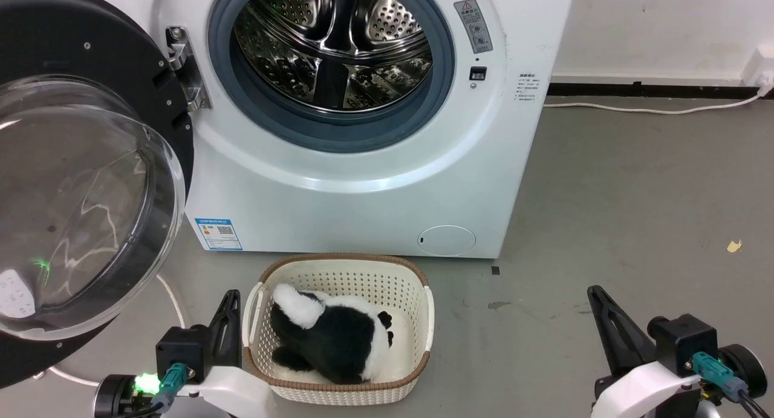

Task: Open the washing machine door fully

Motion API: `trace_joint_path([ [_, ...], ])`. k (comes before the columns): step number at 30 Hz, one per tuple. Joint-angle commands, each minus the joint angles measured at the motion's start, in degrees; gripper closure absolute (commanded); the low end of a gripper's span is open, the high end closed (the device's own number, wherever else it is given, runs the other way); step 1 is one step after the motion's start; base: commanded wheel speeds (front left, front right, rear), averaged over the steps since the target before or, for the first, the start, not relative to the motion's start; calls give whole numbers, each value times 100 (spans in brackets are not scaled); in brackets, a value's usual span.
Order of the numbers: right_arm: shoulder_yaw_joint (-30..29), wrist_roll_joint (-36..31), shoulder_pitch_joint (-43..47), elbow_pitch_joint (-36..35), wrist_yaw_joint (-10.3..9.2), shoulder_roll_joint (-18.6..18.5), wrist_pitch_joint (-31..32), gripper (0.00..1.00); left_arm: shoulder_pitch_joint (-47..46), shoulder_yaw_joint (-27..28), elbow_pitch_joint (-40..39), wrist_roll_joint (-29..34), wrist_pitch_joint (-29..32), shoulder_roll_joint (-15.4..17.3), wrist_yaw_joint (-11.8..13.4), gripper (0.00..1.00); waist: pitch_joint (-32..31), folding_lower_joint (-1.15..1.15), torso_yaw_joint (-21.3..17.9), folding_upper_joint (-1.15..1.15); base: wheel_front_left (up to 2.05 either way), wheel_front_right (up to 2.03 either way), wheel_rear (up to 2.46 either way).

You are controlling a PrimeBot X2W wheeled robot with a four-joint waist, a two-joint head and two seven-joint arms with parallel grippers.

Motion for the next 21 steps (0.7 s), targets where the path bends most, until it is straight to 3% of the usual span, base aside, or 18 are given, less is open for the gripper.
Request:
trace_joint_path([
  [1,-3,-43,-69,15,5,26,2,100,-87,7,-23,50,2,0,-25,100,0,0,0,0,0,0,0],
  [21,-3,-43,-69,15,5,26,2,100,-87,7,-23,50,2,0,-25,100,0,0,0,0,0,0,0],
])
